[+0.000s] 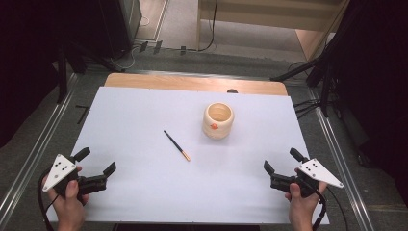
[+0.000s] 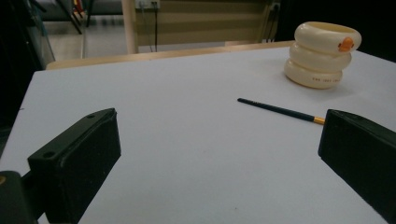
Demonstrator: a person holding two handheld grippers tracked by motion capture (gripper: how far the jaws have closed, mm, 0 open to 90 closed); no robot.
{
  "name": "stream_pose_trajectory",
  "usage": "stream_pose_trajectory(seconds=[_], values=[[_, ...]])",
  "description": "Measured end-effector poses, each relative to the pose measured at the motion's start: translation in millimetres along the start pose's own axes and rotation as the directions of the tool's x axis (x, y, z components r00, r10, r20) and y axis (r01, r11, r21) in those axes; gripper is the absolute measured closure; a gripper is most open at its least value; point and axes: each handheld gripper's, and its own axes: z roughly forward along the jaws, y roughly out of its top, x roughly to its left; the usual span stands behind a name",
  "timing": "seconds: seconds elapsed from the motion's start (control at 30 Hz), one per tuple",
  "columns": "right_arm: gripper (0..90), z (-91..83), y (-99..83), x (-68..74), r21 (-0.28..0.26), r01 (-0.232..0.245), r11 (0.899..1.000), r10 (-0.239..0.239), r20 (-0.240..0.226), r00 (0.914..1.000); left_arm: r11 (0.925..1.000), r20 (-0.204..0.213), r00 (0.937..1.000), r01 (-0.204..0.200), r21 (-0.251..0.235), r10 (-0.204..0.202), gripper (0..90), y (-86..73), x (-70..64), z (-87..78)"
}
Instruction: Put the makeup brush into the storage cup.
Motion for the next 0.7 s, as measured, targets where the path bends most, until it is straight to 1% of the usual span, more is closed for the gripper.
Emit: stream_pose_trajectory(seconds=[0.03, 0.07, 0.1, 0.2, 0.33, 0.47, 0.57, 0.67, 0.7], values=[[0.0, 0.5, -0.2, -0.4, 0.003, -0.001, 1.000, 0.001, -0.001, 1.0000, 0.9997, 0.021, 0.9997, -0.012, 0.023, 0.012, 0.0, 3.5, 0.0, 5.3], [0.0, 0.5, -0.2, -0.4, 0.003, -0.001, 1.000, 0.001, -0.001, 1.0000, 0.9997, 0.021, 0.9997, -0.012, 0.023, 0.012, 0.0, 3.5, 0.0, 5.3], [0.0, 1.1, -0.4, -0.7, 0.006, -0.001, 1.000, 0.001, -0.004, 1.0000, 0.9993, 0.029, 0.9995, -0.017, 0.035, 0.016, 0.0, 5.4, -0.4, 7.5], [0.0, 2.1, -1.3, 0.0, 0.018, -0.001, 1.000, 0.001, -0.005, 1.0000, 0.9973, 0.060, 0.9975, -0.042, 0.060, 0.038, 0.0, 11.3, -2.4, 13.6], [0.0, 2.5, -1.4, 1.4, 0.026, 0.006, 1.000, -0.006, -0.011, 0.9999, 0.9935, 0.096, 0.9930, -0.077, 0.084, 0.069, 0.0, 19.0, -7.2, 20.9], [0.0, 4.8, -2.6, 2.4, 0.039, 0.004, 0.999, -0.004, -0.021, 0.9998, 0.9893, 0.132, 0.9874, -0.102, 0.104, 0.088, 0.0, 28.8, -10.5, 30.2], [0.0, 6.9, -2.9, 3.9, 0.049, 0.009, 0.999, -0.008, -0.028, 0.9996, 0.9813, 0.158, 0.9804, -0.139, 0.133, 0.117, 0.0, 36.4, -13.4, 41.2], [0.0, 7.8, -2.8, 6.2, 0.054, 0.018, 0.998, -0.016, -0.032, 0.9994, 0.9676, 0.187, 0.9704, -0.185, 0.172, 0.153, 0.0, 43.5, -16.5, 54.2], [0.0, 7.8, -2.7, 6.7, 0.055, 0.021, 0.998, -0.020, -0.031, 0.9993, 0.9642, 0.197, 0.9669, -0.197, 0.177, 0.162, 0.0, 45.6, -17.5, 58.3]])
